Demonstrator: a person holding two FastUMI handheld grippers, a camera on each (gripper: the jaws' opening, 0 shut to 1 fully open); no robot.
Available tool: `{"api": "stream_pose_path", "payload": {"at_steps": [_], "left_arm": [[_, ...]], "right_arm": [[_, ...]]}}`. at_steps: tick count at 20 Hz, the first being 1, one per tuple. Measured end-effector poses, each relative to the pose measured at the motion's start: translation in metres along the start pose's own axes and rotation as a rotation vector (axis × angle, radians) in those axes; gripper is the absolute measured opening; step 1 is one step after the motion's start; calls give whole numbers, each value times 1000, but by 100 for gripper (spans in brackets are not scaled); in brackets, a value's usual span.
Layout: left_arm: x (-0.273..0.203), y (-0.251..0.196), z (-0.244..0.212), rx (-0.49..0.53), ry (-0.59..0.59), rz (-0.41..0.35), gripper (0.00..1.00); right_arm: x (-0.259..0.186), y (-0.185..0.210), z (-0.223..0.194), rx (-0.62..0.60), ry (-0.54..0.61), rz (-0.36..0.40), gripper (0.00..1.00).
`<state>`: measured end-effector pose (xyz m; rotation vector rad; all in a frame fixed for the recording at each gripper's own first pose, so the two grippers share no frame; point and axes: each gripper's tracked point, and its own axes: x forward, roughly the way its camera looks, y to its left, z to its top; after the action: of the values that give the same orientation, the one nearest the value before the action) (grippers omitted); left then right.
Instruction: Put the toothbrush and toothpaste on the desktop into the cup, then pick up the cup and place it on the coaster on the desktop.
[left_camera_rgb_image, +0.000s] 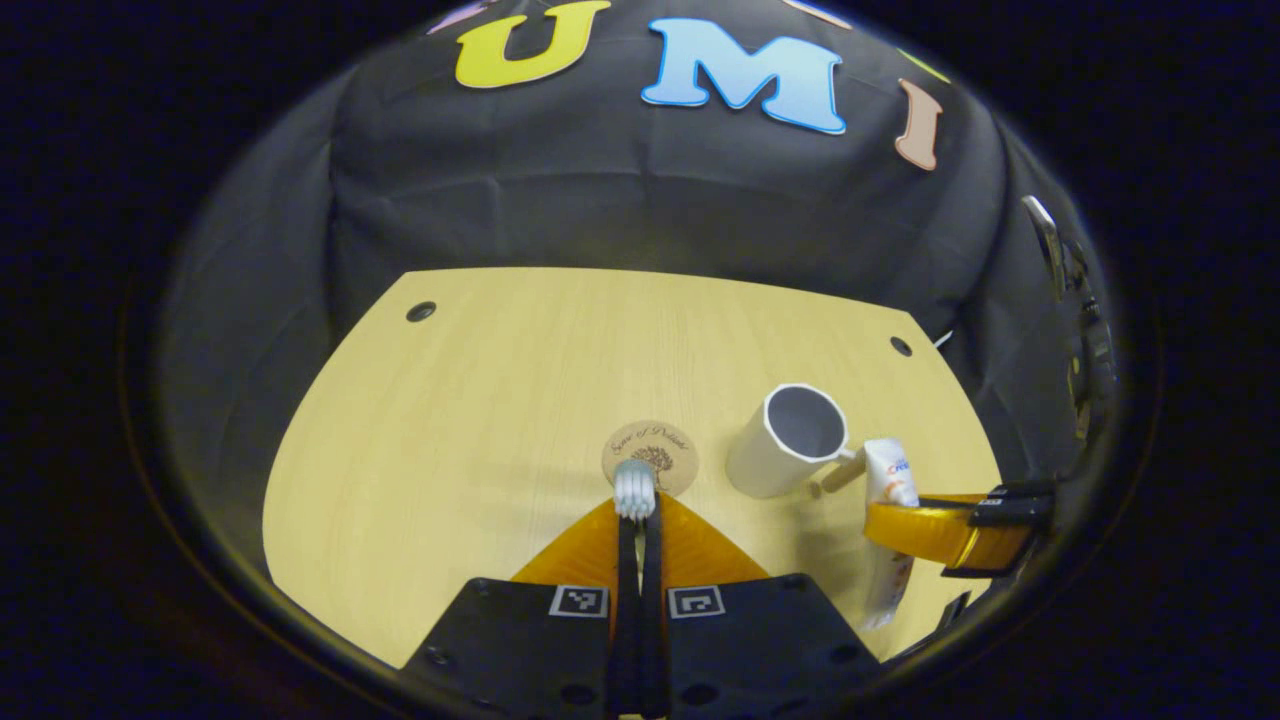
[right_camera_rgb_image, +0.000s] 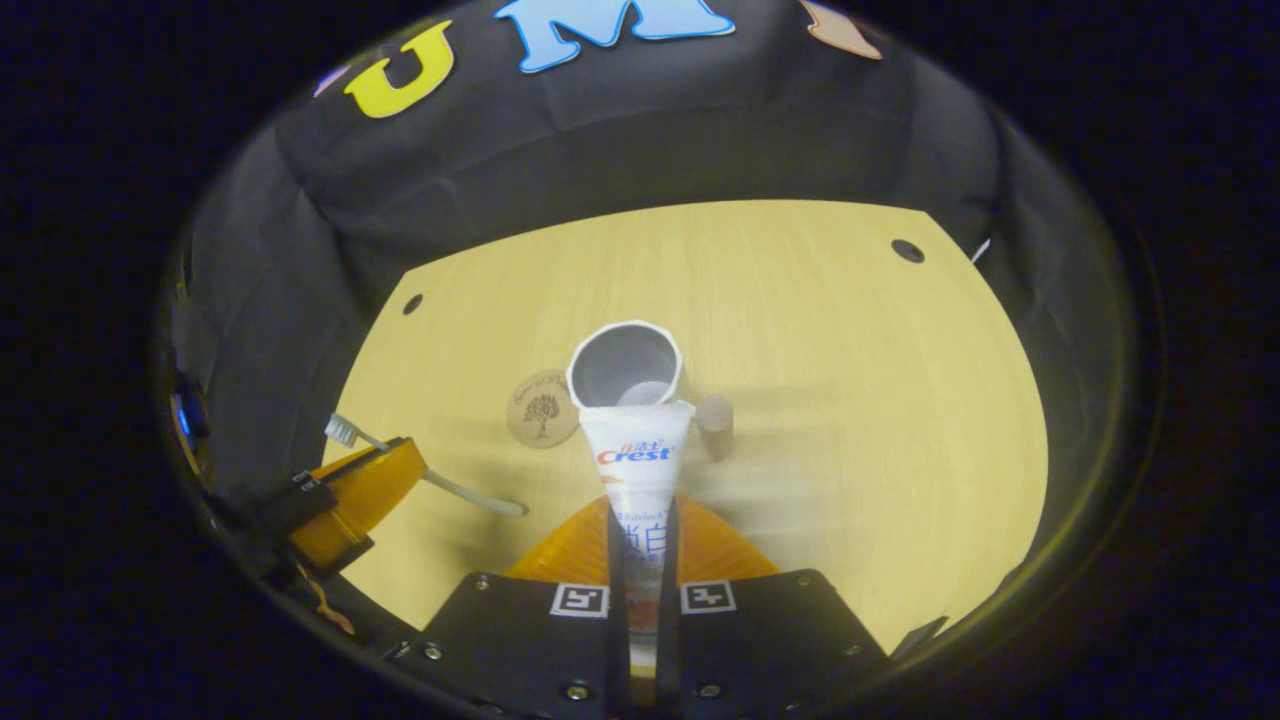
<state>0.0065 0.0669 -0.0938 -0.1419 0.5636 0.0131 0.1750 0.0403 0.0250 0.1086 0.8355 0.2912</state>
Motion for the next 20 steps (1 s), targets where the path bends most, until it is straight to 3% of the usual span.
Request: {"api": "stream_pose_path", "payload": {"at_steps": [5, 10, 17, 20], "left_arm": [[-88, 64, 32, -15, -45, -29, 7], [-170, 117, 29, -17, -74, -31, 8], [-274, 164, -16, -29, -73, -7, 7], [-275, 160, -36, -38, -70, 9, 7]], "right_arm": [[-12, 0, 45, 14, -76, 23, 12], [-7, 2, 88, 15, -130, 38, 11], [15, 10, 134, 29, -190, 64, 11], [22, 10, 151, 39, -232, 72, 11]]}}
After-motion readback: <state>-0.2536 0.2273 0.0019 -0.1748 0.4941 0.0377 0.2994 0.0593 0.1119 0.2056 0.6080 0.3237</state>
